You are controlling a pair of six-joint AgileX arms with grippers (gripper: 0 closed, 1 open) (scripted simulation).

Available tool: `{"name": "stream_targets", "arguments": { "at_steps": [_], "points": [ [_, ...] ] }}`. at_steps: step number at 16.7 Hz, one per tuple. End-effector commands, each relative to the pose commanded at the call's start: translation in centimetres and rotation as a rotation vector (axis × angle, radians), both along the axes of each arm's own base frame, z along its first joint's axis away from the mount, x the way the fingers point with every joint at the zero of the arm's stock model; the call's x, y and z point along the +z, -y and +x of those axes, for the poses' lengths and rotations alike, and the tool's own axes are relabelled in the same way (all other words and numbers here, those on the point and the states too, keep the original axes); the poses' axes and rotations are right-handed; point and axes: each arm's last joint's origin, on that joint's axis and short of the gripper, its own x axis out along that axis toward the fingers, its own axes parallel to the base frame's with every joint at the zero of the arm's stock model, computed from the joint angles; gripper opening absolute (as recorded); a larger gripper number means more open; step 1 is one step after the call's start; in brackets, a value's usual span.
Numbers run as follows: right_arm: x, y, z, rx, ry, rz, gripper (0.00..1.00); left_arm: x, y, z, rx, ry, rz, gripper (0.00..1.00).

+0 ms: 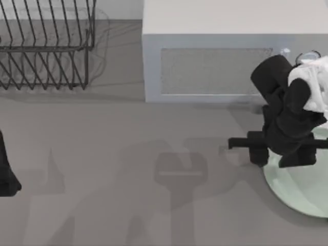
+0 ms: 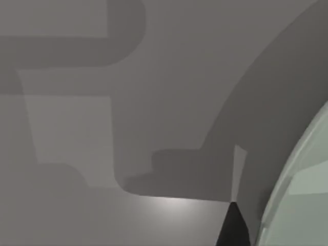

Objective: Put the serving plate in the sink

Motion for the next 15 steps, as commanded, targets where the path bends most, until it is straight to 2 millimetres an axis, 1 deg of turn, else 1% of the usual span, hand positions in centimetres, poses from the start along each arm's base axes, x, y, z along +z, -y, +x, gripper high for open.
{"name": "stream_targets", "arguments": {
  "at_steps": [5, 6, 8, 10, 11, 13, 15],
  "points": [
    [0.0, 0.0, 0.0, 0.0, 0.0, 0.0, 0.0, 0.0, 0.0, 0.0, 0.0, 0.0, 0.0, 1.0],
    [2.8, 0.1, 0.7, -0.01, 0.093, 0.037, 0.0, 0.0, 0.0, 0.0, 0.0, 0.0, 0.0, 1.0],
    [3.0, -0.3, 0.7, -0.004, 0.092, 0.037, 0.0, 0.0, 0.0, 0.0, 0.0, 0.0, 0.0, 1.0],
    [4.1, -1.9, 0.7, 0.013, 0.089, 0.035, 0.0, 0.0, 0.0, 0.0, 0.0, 0.0, 0.0, 1.0],
    [5.0, -2.8, 0.8, 0.024, 0.087, 0.034, 0.0, 0.0, 0.0, 0.0, 0.0, 0.0, 0.0, 1.0],
    [7.7, -4.7, 1.0, 0.042, 0.085, 0.033, 0.0, 0.0, 0.0, 0.0, 0.0, 0.0, 0.0, 1.0],
    [11.4, -6.1, 1.2, 0.054, 0.081, 0.029, 0.0, 0.0, 0.0, 0.0, 0.0, 0.0, 0.0, 1.0]
  ]
}}
